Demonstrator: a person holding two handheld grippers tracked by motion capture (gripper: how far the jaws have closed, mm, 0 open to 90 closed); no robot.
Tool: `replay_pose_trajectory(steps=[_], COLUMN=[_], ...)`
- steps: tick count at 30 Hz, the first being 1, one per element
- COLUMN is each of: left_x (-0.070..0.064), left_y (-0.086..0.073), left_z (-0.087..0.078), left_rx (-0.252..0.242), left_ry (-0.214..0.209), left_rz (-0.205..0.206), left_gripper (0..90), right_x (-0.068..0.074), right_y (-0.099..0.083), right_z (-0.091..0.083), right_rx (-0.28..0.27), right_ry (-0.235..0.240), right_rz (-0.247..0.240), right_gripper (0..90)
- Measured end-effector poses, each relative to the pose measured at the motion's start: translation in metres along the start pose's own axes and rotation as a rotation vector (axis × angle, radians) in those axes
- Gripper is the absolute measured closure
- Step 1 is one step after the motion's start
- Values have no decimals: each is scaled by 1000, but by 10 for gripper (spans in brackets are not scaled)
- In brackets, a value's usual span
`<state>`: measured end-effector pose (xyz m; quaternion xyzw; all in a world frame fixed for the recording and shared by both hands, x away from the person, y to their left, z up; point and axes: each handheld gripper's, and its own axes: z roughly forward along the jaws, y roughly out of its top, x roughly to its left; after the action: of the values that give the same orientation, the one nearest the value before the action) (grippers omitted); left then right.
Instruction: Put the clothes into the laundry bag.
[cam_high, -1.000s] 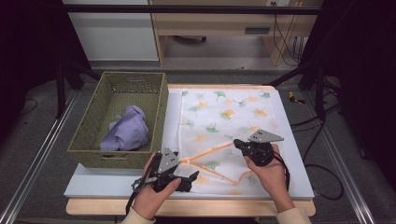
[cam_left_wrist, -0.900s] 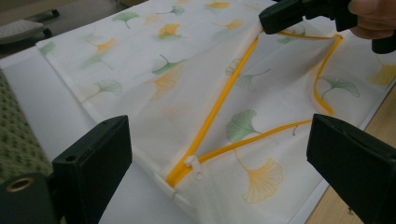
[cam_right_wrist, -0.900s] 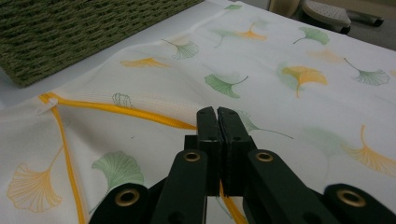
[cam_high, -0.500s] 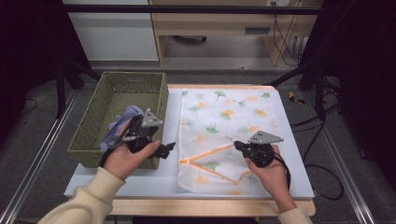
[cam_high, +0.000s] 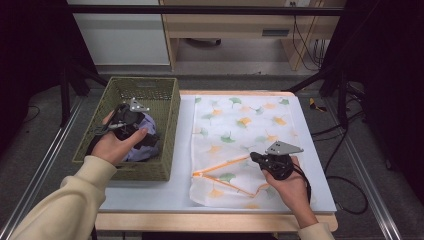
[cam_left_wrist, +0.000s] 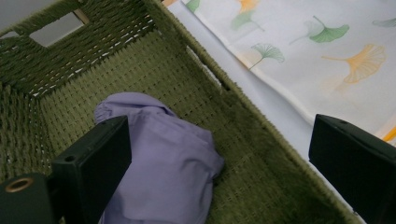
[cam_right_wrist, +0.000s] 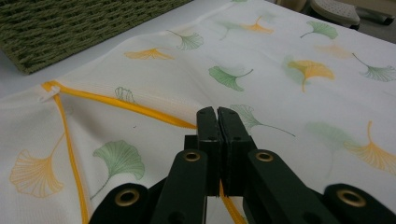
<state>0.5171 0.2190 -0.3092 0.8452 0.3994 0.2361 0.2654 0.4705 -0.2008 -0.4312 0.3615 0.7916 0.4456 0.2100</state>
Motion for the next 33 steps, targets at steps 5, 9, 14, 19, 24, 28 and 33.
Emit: replay_pose_trajectory(steps=[5, 9, 14, 19, 24, 28, 33], left_x=[12, 17, 32, 45, 58, 63, 65], left_y=[-2, -4, -9, -15, -22, -27, -31], left_z=[15, 24, 45, 63, 80, 90, 101], left_rx=[64, 83, 130, 134, 146, 160, 165], left_ry=[17, 16, 10, 12, -1, -3, -29], left_rz=[23, 20, 8, -63, -151, -190, -241], left_gripper=[48, 48, 49, 51, 51, 50, 48], right_x=[0, 0, -1, -1, -1, -1, -1], right_y=[0, 0, -2, -2, -3, -3, -3], right_z=[2, 1, 3, 3, 3, 4, 4], right_rx=[5, 7, 16, 16, 21, 26, 25], right_ry=[-2, -3, 1, 0, 0, 3, 4], right_rz=[-1, -2, 0, 0, -1, -8, -11], right_gripper=[888, 888, 888, 888, 888, 888, 887])
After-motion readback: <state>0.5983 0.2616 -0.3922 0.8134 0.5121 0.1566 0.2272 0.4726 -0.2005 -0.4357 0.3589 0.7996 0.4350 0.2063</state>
